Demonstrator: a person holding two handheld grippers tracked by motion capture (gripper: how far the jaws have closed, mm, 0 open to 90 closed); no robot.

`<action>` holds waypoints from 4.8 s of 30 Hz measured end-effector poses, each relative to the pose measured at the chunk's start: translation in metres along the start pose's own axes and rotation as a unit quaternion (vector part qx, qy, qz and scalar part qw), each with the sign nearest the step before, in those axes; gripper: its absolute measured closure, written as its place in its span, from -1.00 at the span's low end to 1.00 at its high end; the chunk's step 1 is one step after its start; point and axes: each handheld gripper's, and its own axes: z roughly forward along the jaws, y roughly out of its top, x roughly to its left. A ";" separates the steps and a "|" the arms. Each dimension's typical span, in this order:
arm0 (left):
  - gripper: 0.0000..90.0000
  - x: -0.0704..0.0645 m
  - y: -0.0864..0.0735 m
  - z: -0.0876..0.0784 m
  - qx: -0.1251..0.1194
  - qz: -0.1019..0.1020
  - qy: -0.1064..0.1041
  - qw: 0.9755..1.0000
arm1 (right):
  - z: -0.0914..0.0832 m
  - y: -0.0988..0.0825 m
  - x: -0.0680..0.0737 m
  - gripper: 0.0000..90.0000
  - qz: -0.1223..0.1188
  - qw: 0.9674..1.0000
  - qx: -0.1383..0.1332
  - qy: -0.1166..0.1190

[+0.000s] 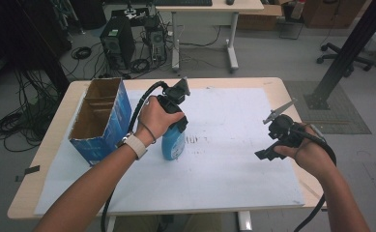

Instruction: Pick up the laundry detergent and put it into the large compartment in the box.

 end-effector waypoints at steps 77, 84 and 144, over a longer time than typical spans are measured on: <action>-0.17 0.010 -0.011 -0.112 -0.025 -0.031 0.025 0.999 | -0.010 0.007 0.007 -0.78 -0.017 1.000 -0.015 -0.003; -0.17 0.014 -0.013 -0.121 -0.027 -0.042 0.028 0.998 | -0.011 0.010 0.008 -0.78 -0.020 1.000 -0.015 -0.002; -0.17 0.063 -0.037 -0.206 -0.058 -0.159 0.058 0.984 | -0.014 0.018 0.007 -0.78 -0.044 0.999 -0.023 0.003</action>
